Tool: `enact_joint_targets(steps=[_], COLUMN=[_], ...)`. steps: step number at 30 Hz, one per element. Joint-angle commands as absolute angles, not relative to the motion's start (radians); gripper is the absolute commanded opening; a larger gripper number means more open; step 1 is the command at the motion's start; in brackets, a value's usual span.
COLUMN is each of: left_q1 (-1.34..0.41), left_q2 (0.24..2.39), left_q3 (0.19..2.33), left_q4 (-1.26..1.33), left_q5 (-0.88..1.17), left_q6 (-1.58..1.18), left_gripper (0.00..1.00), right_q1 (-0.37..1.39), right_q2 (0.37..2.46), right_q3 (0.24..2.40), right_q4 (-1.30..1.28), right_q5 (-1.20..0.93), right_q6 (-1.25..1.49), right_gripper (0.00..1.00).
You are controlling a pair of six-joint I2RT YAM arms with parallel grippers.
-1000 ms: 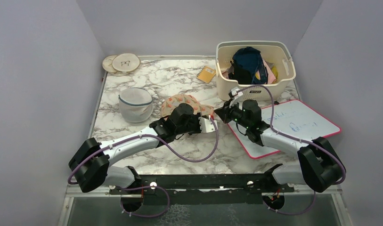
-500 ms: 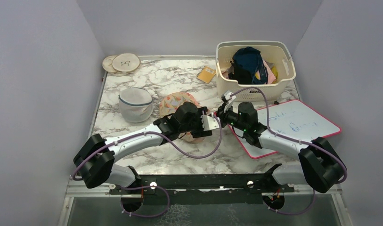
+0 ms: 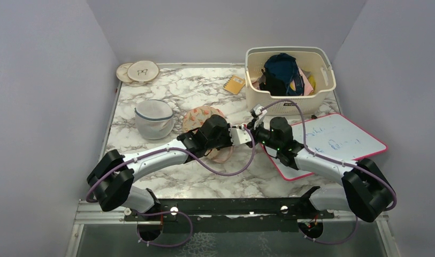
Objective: Unzip the laundry bag and remove the bra
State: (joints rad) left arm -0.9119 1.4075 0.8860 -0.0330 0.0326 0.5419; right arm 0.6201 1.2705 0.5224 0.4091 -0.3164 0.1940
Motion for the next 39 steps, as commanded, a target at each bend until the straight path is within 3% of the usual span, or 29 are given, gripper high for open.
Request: enact_joint_targets(steps=[1, 10, 19, 29, 30, 32, 39], left_q1=[-0.916, -0.916, -0.919, -0.922, -0.922, -0.923, -0.920], left_q2=[1.366, 1.306, 1.333, 1.384, 1.381, 1.374, 1.321], left_q3=[0.892, 0.854, 0.871, 0.886, 0.882, 0.870, 0.843], left_q4=[-0.016, 0.015, -0.008, -0.029, -0.028, -0.025, -0.009], left_q5=[0.024, 0.085, 0.115, 0.088, 0.099, 0.099, 0.127], left_q6=[0.577, 0.599, 0.593, 0.576, 0.579, 0.592, 0.581], left_gripper=[0.00, 0.00, 0.00, 0.00, 0.03, 0.25, 0.72], right_q1=[0.626, 0.573, 0.488, 0.502, 0.504, 0.524, 0.562], right_q2=[1.258, 1.403, 1.504, 1.417, 1.420, 1.418, 1.389], right_q3=[0.562, 0.713, 0.837, 0.800, 0.791, 0.769, 0.714], right_q4=[0.389, 0.220, 0.159, 0.188, 0.205, 0.238, 0.293], right_q5=[-0.301, -0.178, -0.216, -0.397, -0.425, -0.462, -0.446], right_q6=[0.212, 0.209, 0.217, 0.213, 0.223, 0.233, 0.266], right_gripper=[0.01, 0.01, 0.01, 0.01, 0.01, 0.01, 0.01])
